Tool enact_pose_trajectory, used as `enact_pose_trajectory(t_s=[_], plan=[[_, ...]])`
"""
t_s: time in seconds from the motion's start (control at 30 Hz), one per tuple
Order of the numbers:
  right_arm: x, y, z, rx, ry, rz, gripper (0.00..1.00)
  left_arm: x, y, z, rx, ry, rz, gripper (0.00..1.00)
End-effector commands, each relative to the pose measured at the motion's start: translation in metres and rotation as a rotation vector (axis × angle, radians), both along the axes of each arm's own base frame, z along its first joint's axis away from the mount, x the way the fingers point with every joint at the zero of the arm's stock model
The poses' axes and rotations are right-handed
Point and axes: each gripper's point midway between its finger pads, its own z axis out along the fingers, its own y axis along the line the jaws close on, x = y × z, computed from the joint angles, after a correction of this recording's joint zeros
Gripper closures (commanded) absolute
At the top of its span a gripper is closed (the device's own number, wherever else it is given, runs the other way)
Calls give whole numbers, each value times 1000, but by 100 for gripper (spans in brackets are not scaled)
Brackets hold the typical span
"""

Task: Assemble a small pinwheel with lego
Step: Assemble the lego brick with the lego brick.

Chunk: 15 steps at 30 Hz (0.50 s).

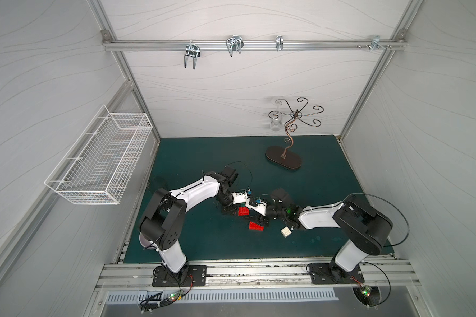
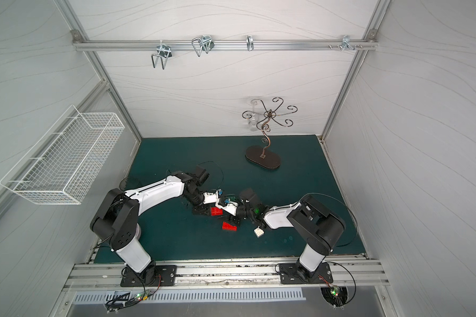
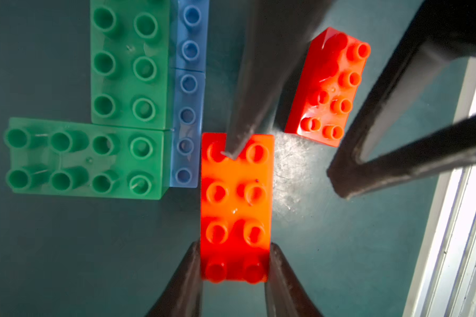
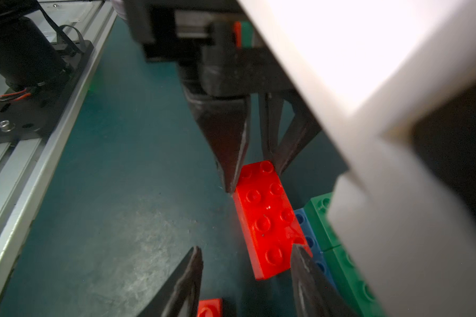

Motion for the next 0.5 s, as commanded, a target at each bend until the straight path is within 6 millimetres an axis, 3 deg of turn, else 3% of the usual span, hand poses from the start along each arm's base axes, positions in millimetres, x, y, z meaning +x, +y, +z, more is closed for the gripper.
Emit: enact_pose_trajectory(t_s=[0.0, 0.13, 0.47], plan=[[13, 3, 6, 15, -59, -27, 46, 13, -11, 11, -34, -49, -8, 89], [11, 0, 11, 29, -78, -24, 45, 16, -17, 16, -57, -59, 4, 89], [3, 3, 7, 2, -83, 7, 46, 17, -16, 5, -40, -66, 4, 92]])
